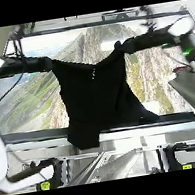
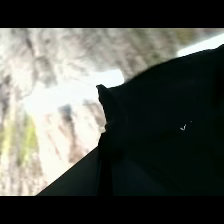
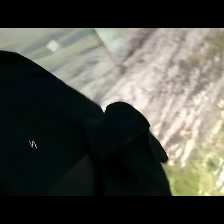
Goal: Fold the shirts.
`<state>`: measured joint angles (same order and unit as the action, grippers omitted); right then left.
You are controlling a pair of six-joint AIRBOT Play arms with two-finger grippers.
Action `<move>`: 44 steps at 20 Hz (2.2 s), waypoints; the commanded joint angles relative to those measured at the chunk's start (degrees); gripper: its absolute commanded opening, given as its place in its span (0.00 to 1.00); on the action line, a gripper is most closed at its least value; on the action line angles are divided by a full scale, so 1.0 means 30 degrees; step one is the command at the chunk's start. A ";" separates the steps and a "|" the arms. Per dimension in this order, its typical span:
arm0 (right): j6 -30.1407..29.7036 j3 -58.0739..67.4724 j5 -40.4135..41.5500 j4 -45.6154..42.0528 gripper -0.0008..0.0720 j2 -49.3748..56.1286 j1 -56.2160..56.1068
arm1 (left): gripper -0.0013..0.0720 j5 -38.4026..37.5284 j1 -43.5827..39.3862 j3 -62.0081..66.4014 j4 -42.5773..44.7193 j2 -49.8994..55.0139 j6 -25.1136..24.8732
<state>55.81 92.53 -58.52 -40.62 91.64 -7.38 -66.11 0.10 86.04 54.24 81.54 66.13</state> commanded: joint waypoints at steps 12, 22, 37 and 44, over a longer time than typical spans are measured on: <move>0.1399 -0.1916 -0.8058 -0.2018 0.53 -0.0270 0.5996 | 0.99 -0.9194 0.5537 0.2841 0.1617 0.6237 0.2004; 0.0758 -1.4739 -0.6623 -0.5676 0.88 -0.5472 0.9187 | 0.96 -0.4182 0.6666 -1.2874 0.1341 0.0306 0.0823; -0.0911 -1.5839 -0.7147 -0.6601 0.88 -0.4481 0.9020 | 0.02 -0.2754 0.3708 -1.2961 -0.0095 0.0073 0.0175; -0.1188 -1.5817 -0.7082 -0.6608 0.57 -0.2412 0.7490 | 0.02 -0.2936 0.3708 -1.2976 -0.0073 0.0080 0.0168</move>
<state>52.58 45.06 -79.68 -60.45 82.35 16.75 -74.63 11.27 47.03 53.98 81.80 66.59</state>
